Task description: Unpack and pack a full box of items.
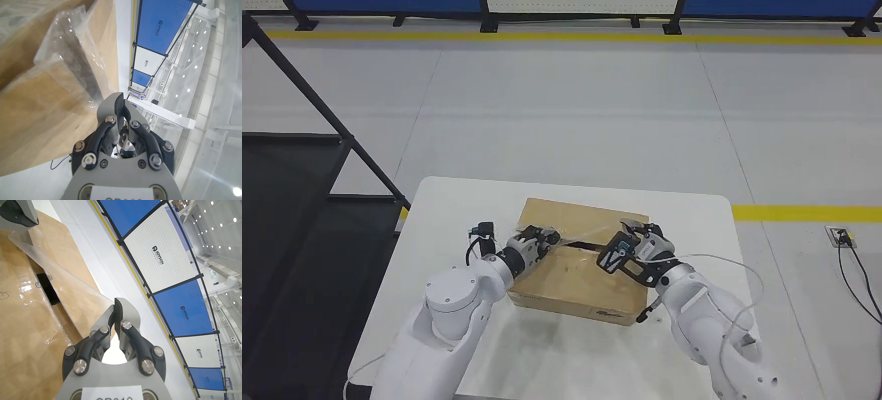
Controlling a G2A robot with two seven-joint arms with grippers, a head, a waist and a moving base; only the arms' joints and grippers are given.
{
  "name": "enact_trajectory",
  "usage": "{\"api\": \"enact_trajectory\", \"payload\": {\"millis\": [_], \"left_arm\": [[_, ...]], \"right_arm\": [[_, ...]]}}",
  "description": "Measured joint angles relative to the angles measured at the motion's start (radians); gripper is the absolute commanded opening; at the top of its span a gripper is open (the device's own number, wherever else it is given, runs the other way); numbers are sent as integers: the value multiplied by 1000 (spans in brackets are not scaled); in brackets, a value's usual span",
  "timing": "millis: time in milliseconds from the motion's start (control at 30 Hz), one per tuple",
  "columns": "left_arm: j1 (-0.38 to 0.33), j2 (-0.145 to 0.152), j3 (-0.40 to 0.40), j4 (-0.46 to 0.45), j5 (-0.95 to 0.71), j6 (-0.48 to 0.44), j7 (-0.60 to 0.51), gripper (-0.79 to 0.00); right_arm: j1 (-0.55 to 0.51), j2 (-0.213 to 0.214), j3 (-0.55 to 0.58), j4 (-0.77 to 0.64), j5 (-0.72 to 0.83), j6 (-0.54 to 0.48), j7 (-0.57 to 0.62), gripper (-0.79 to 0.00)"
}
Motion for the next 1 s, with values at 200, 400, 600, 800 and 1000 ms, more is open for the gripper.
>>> {"api": "enact_trajectory", "payload": {"millis": [200,400,600,800,1000], "left_arm": [[-20,-6,21,22,-5,8,-6,-785],[-28,-9,35,34,-4,14,-15,-785],[-30,-11,41,36,4,14,-19,-785],[-25,-11,42,23,9,15,-29,-785],[-6,-7,1,-6,-11,-7,-30,-785]], "right_arm": [[-6,-2,11,2,-4,-11,-7,-443],[-9,-6,18,4,-5,-17,-7,-400],[-18,-8,30,-1,-12,-11,-15,-409],[-35,-11,50,-14,-15,16,-21,-397],[-65,-13,89,-39,24,66,-38,0]]}}
